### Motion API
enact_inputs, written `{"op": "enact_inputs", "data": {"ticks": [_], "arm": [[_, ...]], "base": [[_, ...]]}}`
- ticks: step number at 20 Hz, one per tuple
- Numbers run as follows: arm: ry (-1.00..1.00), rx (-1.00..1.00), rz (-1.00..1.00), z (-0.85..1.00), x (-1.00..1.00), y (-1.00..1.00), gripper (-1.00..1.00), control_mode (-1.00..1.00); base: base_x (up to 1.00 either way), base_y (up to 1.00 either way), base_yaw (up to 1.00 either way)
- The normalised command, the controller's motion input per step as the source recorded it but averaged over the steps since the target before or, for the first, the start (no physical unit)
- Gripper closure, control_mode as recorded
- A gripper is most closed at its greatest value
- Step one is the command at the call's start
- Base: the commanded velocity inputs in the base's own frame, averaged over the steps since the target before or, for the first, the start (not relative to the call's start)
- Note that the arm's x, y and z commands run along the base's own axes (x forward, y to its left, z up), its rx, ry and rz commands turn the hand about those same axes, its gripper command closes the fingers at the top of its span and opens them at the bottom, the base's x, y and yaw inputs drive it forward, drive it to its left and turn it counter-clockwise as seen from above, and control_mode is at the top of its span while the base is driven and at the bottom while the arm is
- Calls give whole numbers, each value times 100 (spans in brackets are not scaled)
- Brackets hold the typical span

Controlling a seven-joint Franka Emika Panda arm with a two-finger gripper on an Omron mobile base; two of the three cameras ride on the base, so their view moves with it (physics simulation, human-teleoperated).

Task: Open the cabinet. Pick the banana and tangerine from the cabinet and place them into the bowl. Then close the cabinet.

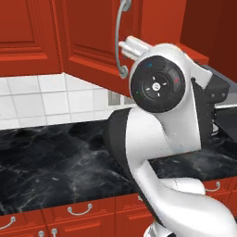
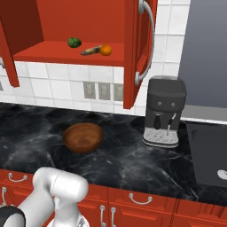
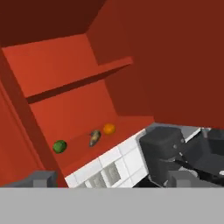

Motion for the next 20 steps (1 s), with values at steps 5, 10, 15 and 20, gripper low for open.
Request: {"op": "enact_inputs", "data": {"ticks": [5,10,15,20], "arm": [[0,21,35,-83,-41,-100,-100,-100],[-5,26,32,-15,-13,-100,-100,-100],[0,24,36,-5,11,-75,-100,-100],[0,12,42,-60,58,-18,-100,-100]], "base": [[0,0,0],[0,0,0],[0,0,0],[0,0,0]]}}
